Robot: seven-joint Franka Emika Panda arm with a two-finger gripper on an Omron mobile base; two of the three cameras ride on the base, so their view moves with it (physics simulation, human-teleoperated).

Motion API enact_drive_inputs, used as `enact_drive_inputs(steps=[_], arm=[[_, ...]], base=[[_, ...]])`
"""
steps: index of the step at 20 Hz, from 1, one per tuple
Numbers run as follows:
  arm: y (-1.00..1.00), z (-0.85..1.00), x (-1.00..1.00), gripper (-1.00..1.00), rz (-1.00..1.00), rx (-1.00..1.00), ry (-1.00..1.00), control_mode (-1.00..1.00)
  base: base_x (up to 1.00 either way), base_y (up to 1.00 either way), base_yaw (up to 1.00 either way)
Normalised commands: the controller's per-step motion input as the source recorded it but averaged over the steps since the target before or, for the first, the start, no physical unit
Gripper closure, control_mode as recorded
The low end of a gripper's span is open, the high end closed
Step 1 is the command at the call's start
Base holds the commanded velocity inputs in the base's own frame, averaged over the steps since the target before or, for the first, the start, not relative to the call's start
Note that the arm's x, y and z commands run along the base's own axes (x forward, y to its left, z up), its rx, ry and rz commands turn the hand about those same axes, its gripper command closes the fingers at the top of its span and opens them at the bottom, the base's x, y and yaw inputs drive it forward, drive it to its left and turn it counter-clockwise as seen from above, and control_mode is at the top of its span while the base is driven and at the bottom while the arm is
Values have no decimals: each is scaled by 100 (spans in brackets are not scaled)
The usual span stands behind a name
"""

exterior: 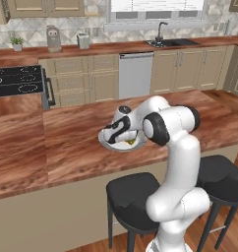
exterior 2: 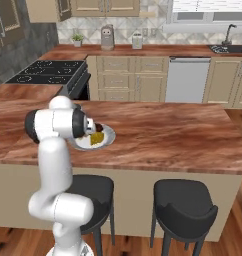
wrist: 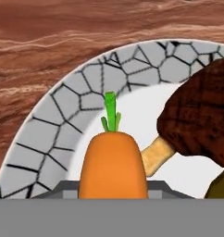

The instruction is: Take the cheese, steak, and carrot from the fridge and place them on the plate on the dining counter to create an appetizer plate.

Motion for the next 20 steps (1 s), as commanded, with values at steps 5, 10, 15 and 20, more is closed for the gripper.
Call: enact_drive_inputs(steps=[5,10,15,20], arm=[[3,-7,5,-100,-5,-1,0,-100],[-28,20,-29,-100,-13,0,0,-100],[-30,31,-25,-100,-15,0,0,-100],[-27,80,-58,-100,-10,0,-5,-100]], base=[[0,0,0],[0,0,0],[0,0,0],[0,0,0]])
